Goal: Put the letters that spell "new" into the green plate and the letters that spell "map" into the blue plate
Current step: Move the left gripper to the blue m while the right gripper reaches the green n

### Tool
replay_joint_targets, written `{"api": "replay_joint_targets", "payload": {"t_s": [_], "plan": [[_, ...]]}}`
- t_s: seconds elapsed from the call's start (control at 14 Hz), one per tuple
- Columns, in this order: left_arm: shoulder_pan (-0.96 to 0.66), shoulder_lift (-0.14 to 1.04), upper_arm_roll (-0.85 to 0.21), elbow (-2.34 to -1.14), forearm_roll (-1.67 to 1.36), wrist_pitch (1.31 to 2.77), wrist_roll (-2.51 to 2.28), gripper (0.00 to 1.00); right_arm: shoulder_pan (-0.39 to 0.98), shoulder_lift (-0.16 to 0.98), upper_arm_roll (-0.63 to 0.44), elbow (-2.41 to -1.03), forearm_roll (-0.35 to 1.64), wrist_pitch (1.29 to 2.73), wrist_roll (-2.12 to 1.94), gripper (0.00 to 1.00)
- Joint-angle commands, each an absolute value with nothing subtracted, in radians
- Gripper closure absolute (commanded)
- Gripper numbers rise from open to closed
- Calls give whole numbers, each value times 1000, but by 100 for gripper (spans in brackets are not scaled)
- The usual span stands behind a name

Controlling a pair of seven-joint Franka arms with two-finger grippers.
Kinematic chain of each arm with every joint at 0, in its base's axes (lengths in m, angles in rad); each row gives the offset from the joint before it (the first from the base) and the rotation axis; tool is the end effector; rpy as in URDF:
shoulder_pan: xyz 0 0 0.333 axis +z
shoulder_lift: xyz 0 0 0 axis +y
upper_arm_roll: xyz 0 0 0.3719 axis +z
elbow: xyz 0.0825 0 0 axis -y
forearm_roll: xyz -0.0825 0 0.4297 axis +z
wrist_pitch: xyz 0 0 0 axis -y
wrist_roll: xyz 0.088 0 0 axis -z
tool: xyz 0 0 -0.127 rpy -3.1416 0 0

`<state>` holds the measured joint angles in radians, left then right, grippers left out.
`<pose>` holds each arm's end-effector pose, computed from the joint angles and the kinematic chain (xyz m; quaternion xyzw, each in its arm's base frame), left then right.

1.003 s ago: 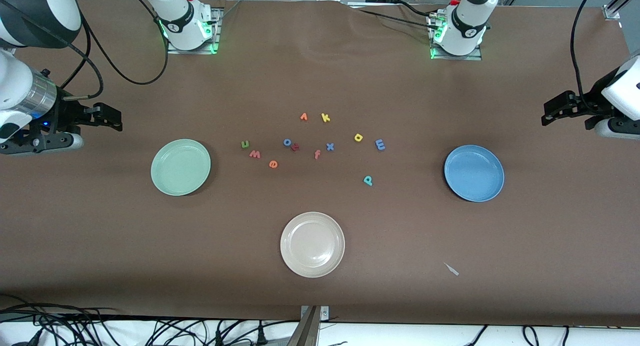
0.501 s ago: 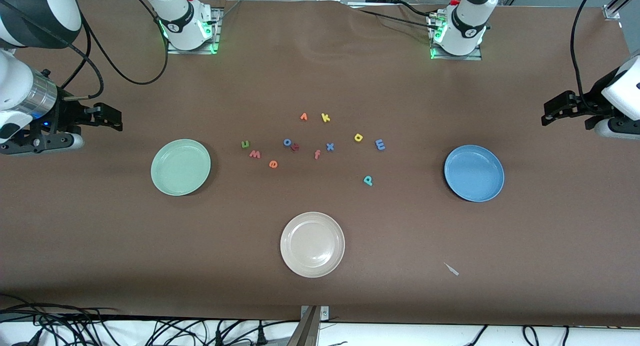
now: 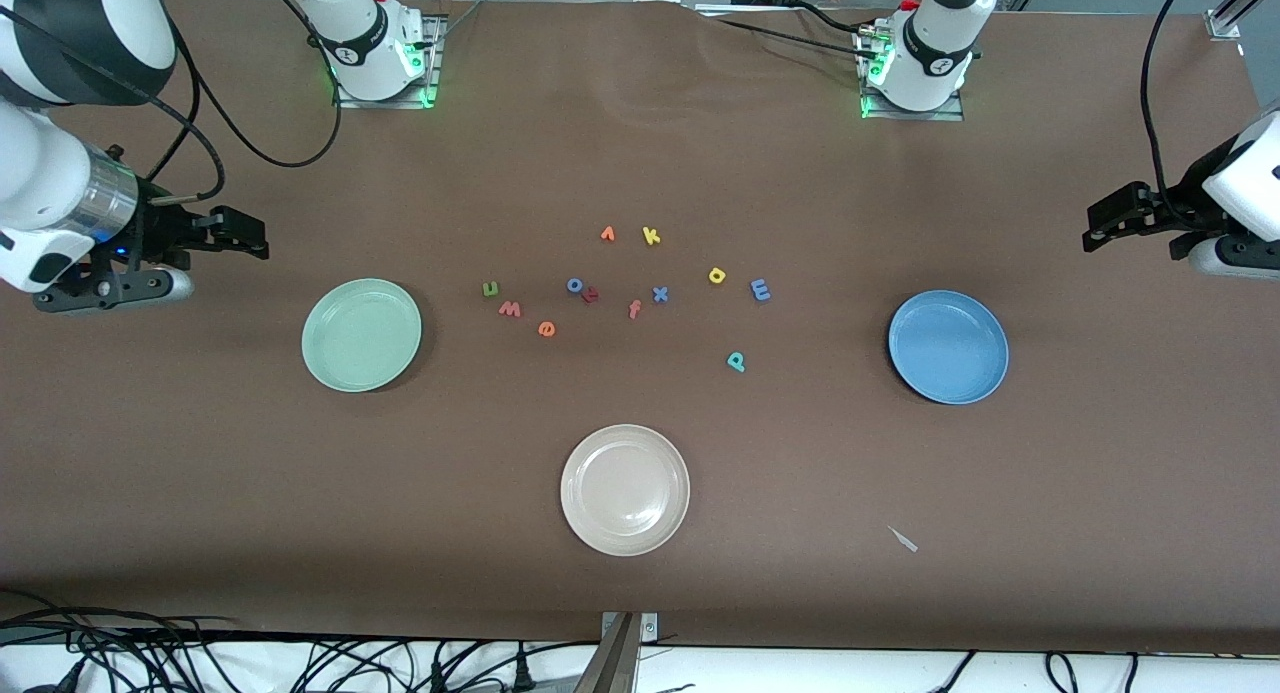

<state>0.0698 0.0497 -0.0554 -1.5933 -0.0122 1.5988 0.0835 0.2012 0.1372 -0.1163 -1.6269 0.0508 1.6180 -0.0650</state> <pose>0.6176 0.0082 0.6209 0.9991 -0.0342 -0.0217 0.0085 0.6353 0.0645 0.5507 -0.9946 -0.0716 0.0727 0.0165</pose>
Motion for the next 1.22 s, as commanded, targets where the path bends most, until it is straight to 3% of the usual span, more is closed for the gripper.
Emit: {"api": "replay_joint_targets", "payload": {"t_s": [0.0,0.29,0.5,0.86,1.15], "plan": [[66,60,-63,-1598,-26,1612,97,0,202,114,-65,-1701,64,1673,33,0],[16,167,-92,-1559,-25,1612,86,0,202,94,-19,-1816,60,1787,96,0],[-53,201,-97,-1551,-38,1617,42,0,202,54,49,-1963,54,1948,164,0],[-231,241,-98,-1672,-28,1794,-274,0,202,60,141,-2140,51,2210,209,0],[-327,248,-100,-1874,-25,2035,-452,0,202,86,198,-2264,51,2419,210,0]]}}
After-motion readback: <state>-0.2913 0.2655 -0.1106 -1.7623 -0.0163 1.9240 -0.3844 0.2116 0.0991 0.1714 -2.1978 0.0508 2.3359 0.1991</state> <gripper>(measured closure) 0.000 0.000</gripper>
